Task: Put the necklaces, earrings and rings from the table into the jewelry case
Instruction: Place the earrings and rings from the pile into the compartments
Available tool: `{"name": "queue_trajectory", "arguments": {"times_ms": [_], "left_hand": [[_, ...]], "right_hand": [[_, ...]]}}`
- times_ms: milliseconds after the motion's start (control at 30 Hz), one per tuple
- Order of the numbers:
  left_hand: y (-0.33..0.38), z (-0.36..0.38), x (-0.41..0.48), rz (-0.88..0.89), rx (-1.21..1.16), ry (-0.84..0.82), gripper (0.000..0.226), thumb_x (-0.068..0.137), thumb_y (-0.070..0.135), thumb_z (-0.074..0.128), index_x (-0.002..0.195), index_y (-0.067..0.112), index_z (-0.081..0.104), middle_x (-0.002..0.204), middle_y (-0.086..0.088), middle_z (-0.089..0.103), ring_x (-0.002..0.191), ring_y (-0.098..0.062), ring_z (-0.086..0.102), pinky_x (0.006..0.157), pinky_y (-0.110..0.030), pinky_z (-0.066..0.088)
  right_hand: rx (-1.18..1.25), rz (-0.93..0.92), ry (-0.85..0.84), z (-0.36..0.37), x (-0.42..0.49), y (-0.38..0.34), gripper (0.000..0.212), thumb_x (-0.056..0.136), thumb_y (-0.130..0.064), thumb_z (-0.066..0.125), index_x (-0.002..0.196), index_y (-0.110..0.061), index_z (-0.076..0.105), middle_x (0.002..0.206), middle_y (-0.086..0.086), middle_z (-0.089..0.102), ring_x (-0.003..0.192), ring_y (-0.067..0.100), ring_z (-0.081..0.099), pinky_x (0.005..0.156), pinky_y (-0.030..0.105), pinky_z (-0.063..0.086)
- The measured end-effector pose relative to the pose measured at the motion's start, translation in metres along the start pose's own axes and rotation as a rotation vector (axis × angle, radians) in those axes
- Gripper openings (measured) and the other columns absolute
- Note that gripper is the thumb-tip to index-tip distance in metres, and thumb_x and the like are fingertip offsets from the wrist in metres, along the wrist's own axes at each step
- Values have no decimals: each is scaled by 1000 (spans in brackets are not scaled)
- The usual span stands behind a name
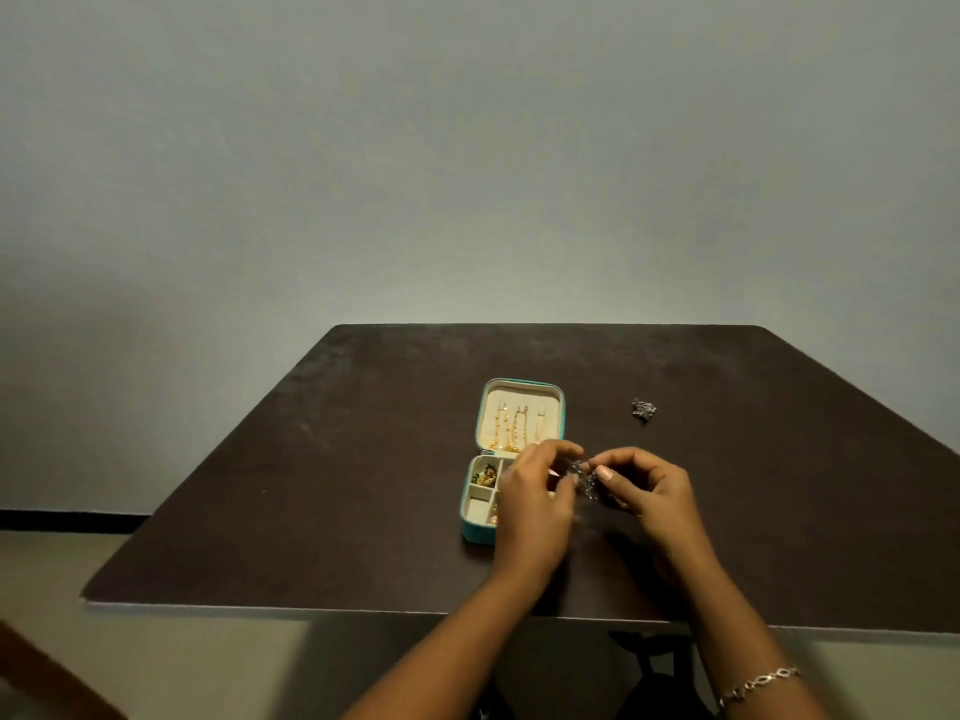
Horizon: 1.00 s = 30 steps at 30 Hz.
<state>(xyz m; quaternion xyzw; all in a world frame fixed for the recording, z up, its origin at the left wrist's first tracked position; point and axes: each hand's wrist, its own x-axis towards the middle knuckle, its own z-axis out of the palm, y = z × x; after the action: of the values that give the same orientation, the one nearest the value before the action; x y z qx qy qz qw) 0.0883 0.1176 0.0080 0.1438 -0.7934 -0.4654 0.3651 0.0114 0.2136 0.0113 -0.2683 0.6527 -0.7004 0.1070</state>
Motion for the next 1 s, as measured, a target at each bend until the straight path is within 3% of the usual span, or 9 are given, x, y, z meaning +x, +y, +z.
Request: {"name": "queue_trajectory", "arguments": {"times_ms": [100,200,300,400,600,767,1000], "left_hand": [[-16,-39,7,-11,82,81,25,81,-3,61,96,17,65,98,6,61,87,-7,61,70,-15,51],[-35,-68,7,-38,125,107,27,79,-1,63,92,22,66,91,4,66,81,-6,61,67,-21,51],[-44,-80,4,-87,103,101,28,80,-2,62,90,25,64,87,5,66,79,-5,60,62,-13,47],[-50,-80,3,-109,27,149,28,81,-3,61,91,22,65,88,3,66,80,-4,60,61,-10,45],[-56,-72,-4,-140,-69,191,27,85,-2,57,96,22,63,94,1,66,85,-5,62,67,-11,48],[-53,-70,-6,-143,-135,243,29,86,-2,55,95,25,61,98,-1,63,88,-5,61,68,-11,49],[-48,-72,-2,-134,-148,301,27,85,-4,57,88,23,60,92,-4,63,79,0,57,64,-7,44]], "right_hand": [[-40,-48,-52,26,1,-4,14,82,12,55,83,2,65,82,6,66,73,4,64,63,13,51],[-103,-91,-76,47,5,-2,24,79,8,60,73,-13,68,86,2,69,84,4,64,75,18,52],[-257,-137,-150,64,6,-2,28,78,2,65,71,-25,67,82,-11,67,81,-9,59,71,6,45],[-347,-158,-204,74,7,2,22,78,1,66,74,-20,70,81,-12,66,84,-15,56,72,2,42],[-531,-239,-229,79,12,2,13,77,0,67,82,-11,73,81,-8,66,80,-2,58,74,5,42],[-805,-311,-335,81,19,1,13,81,-8,65,90,-14,72,93,3,69,92,17,58,80,27,43],[-1048,-379,-409,89,25,3,19,87,-11,55,99,-18,67,99,4,62,99,21,50,71,28,36]]}}
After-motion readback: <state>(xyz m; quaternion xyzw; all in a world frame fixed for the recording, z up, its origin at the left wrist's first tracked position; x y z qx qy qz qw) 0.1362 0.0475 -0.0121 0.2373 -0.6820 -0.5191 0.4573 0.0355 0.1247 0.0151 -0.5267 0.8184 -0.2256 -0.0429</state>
